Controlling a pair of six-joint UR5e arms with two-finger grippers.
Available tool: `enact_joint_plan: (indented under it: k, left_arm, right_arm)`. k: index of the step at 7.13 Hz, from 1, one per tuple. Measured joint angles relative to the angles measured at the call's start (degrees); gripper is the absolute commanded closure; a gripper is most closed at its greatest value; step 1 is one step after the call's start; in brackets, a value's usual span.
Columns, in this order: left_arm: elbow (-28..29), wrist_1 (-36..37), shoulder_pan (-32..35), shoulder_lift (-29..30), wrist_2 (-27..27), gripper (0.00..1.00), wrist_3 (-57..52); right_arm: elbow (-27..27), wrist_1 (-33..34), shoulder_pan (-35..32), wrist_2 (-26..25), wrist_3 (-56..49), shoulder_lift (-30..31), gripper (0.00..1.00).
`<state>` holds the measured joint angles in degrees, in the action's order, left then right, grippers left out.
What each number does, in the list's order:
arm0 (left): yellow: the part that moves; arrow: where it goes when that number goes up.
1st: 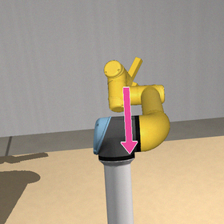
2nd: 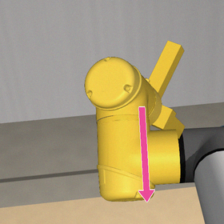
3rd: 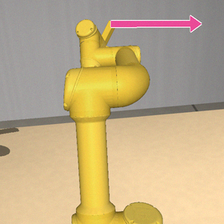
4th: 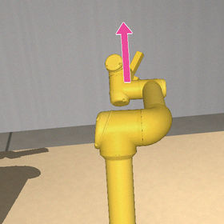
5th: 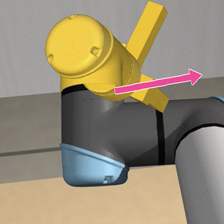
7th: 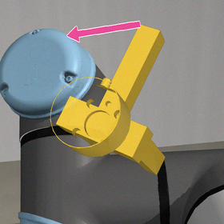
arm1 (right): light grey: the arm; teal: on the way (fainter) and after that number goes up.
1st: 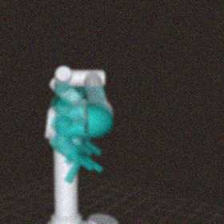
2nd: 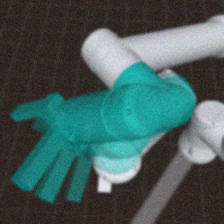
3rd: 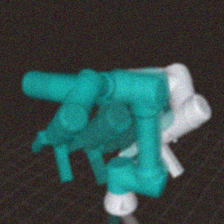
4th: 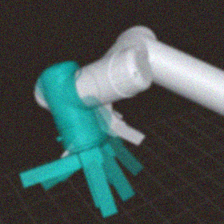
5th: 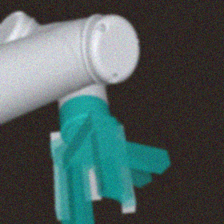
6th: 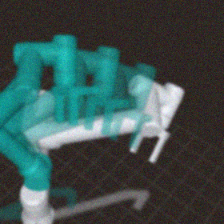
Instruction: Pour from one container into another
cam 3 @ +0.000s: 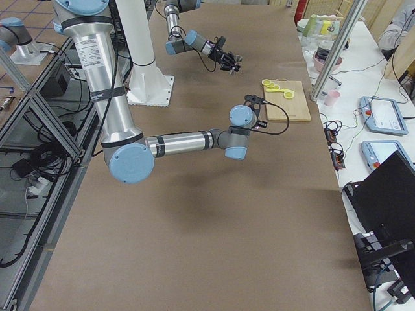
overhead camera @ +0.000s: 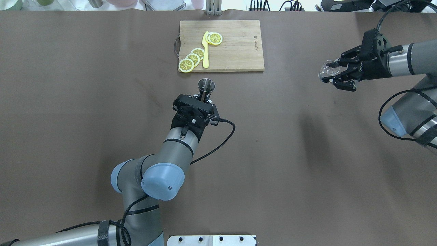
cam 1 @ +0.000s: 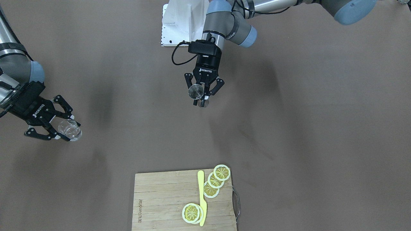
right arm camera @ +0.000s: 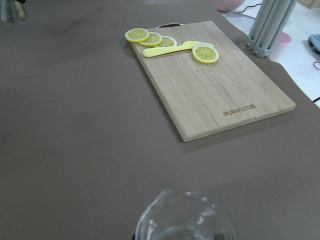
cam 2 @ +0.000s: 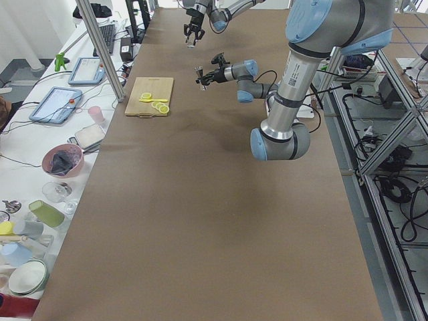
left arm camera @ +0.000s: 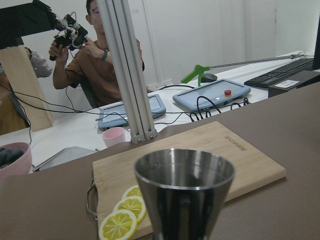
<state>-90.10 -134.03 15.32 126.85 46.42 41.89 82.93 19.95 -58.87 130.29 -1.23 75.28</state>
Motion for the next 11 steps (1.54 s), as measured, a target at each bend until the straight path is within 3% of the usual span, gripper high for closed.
enact_joint_plan:
  k: [5, 8, 11]
  left_arm:
    - [2.02, -0.98, -0.46, 4.19, 8.18, 1.0, -2.8]
    - [2.15, -2.18, -0.42, 5.92, 11.14, 1.0, -3.99]
    - [4.95, -10.05, -0.31, 6.32, 16.88, 1.0, -10.13]
  right_arm:
    - [14.18, 27.11, 0.32, 1.2, -27.29, -0.09, 1.0]
    - [19.17, 38.86, 1.2, 1.41, -33.43, -2.92, 1.0]
    - [20.78, 45.04, 2.96, 1.74, -32.58, -7.42, 1.0]
